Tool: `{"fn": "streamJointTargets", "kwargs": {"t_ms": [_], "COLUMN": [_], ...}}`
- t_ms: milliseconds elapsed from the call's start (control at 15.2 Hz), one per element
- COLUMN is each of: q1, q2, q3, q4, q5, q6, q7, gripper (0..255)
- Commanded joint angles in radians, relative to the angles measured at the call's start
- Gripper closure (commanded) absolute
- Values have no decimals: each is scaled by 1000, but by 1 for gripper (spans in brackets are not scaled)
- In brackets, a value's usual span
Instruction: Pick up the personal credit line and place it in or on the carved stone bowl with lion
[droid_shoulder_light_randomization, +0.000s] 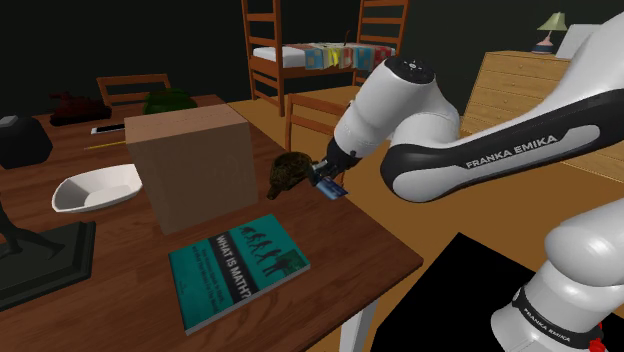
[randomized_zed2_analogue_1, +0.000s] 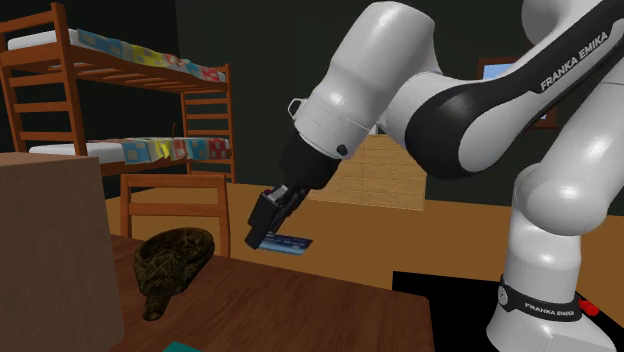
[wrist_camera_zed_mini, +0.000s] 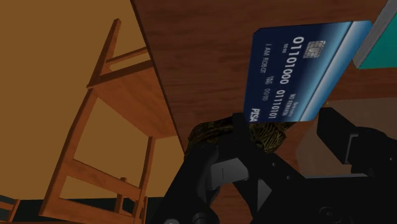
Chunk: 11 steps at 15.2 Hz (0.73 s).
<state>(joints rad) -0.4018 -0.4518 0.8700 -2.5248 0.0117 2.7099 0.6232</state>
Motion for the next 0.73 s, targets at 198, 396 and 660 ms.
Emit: {"fn": "streamJointTargets", "kwargs": {"t_ms": [198, 396, 660], "q1": [41, 58, 36], "q2": [-32, -47, -23], "q3": [-51, -77, -82], "q4": [38, 63, 114], "q5": [27, 39, 24], "q6": [-74, -116, -142], "q7": [-36, -55, -68], "gripper": [255, 255, 255]}}
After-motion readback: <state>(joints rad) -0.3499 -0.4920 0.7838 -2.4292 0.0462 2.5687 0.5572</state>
